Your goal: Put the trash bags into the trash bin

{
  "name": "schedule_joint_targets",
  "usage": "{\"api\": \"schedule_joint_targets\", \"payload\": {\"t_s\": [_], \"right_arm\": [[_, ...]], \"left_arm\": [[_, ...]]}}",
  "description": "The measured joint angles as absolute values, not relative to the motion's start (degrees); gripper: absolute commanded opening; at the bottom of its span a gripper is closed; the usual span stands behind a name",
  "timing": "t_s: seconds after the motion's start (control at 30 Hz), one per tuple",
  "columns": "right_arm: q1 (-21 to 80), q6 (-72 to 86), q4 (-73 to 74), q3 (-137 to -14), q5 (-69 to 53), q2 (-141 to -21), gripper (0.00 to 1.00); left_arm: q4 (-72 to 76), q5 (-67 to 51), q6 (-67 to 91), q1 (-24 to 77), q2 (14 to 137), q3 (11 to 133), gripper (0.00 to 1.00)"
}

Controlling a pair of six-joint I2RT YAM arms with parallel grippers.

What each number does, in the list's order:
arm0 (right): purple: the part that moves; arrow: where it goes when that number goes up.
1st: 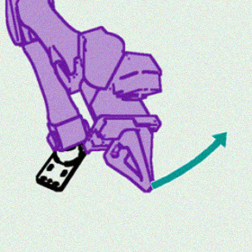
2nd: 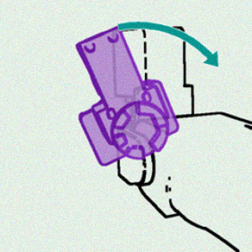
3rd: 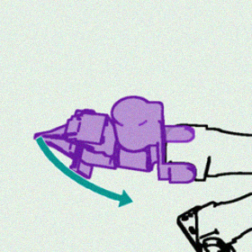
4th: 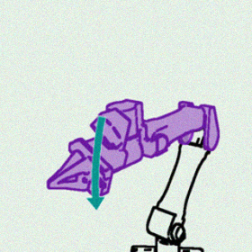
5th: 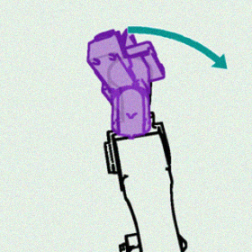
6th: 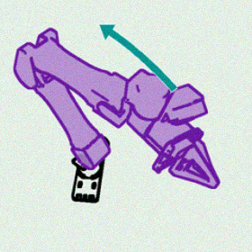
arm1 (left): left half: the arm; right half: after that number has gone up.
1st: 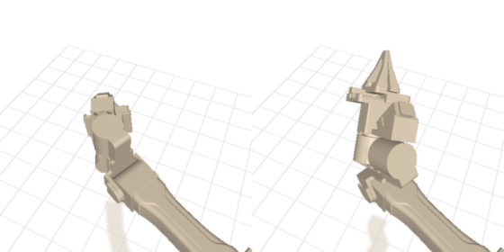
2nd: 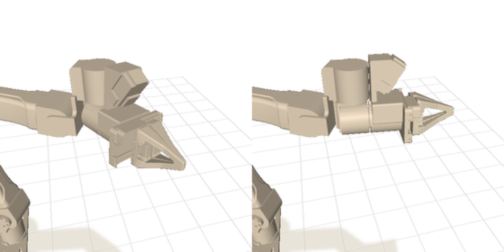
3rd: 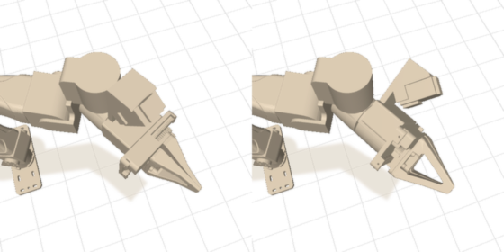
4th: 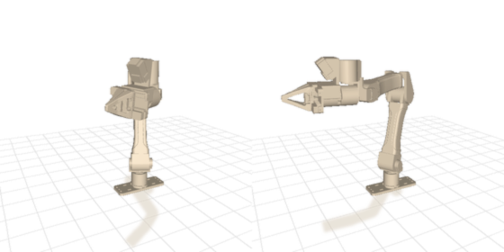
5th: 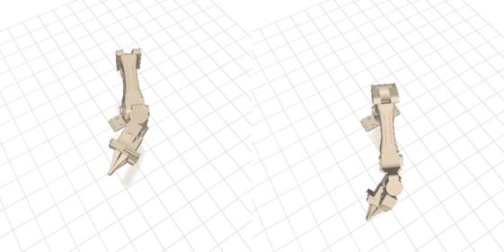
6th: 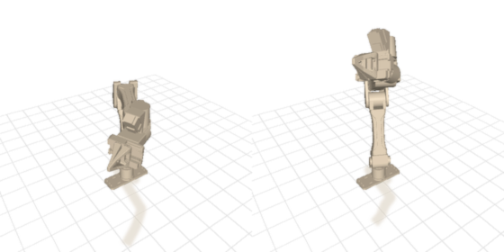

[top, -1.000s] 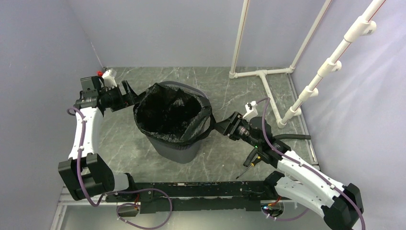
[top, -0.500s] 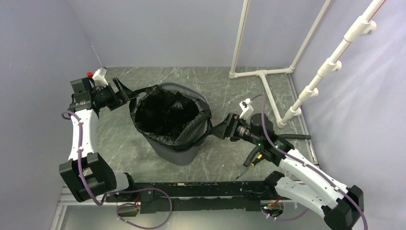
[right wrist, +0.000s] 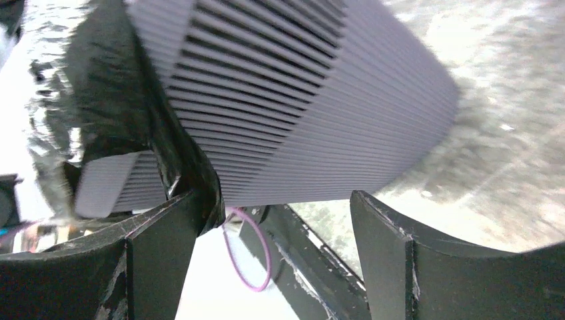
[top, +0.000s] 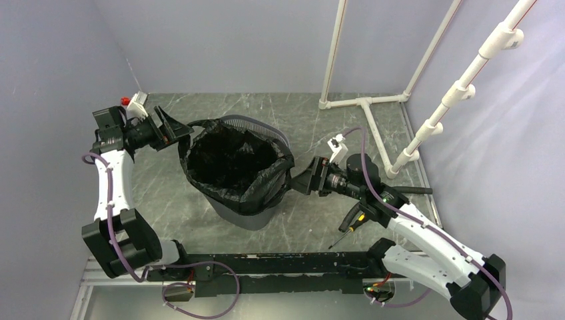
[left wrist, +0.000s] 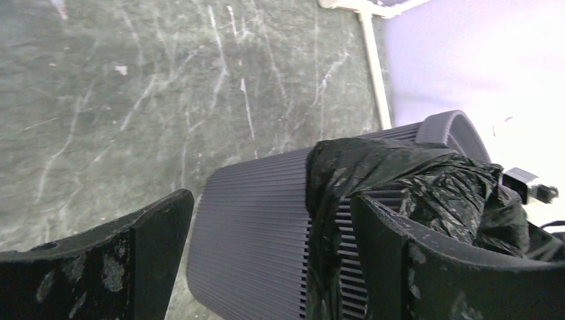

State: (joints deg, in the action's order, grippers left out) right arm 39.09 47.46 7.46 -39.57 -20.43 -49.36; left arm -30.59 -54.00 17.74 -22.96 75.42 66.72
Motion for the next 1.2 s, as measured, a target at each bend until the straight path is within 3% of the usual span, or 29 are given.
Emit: {"api": "schedule_joint_targets", "payload": {"t_s": [0.2, 0.5, 0.93, 1.2], "right_arm": [[39.03, 49.28, 13.65, -39.44, -10.44, -44.49, 0.87], [39.07, 49.06, 11.75, -39.46, -14.70, -44.88, 0.82], [39.09, 41.45, 12.43, -49.50, -17.28, -51.66, 0.79], [39.09, 39.81, 13.21, -49.98, -21.15, -51.81, 0.72]], "left_arm": [[-27.44, -60.90, 19.90, -23.09, 77.95, 65.63, 0.93], [-30.28, -62.65, 19.25, -23.35, 82.63, 66.72, 0.93], [-34.70, -53.47, 18.20, -23.44, 79.57, 73.21, 0.93], [-41.80, -58.72, 13.72, -23.44, 85.03, 80.75, 0.93]]}}
